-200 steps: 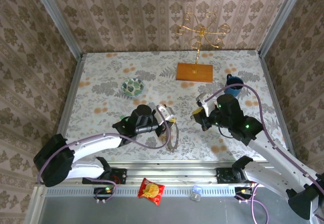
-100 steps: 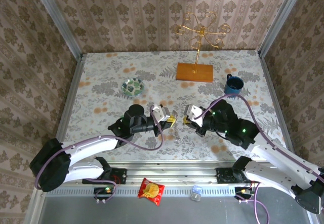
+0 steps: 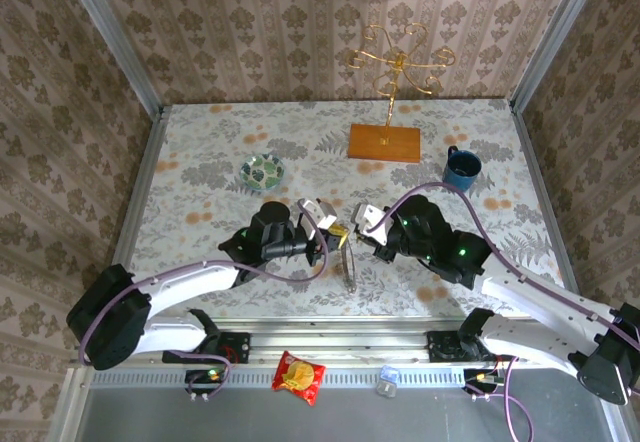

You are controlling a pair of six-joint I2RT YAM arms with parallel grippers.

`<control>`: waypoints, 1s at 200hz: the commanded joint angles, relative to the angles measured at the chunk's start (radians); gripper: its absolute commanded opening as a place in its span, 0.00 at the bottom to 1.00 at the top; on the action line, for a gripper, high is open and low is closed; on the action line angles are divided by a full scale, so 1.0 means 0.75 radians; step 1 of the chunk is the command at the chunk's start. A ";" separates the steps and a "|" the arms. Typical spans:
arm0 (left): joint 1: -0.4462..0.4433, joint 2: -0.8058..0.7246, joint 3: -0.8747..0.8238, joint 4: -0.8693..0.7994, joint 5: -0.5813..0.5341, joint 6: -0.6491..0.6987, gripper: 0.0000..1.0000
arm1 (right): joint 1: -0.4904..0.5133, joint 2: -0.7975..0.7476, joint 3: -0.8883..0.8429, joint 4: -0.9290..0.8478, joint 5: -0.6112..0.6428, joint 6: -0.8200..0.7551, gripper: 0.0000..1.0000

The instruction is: Put the keys on the keyring

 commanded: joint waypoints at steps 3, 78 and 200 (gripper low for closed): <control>0.008 0.007 0.060 0.021 0.007 -0.059 0.00 | 0.011 0.029 -0.022 0.047 0.029 0.015 0.00; 0.008 0.013 0.058 0.041 0.017 -0.064 0.00 | 0.015 0.059 -0.024 0.087 0.023 0.064 0.00; 0.007 0.019 0.045 0.070 0.029 -0.067 0.00 | 0.019 0.101 -0.010 0.100 0.019 0.072 0.00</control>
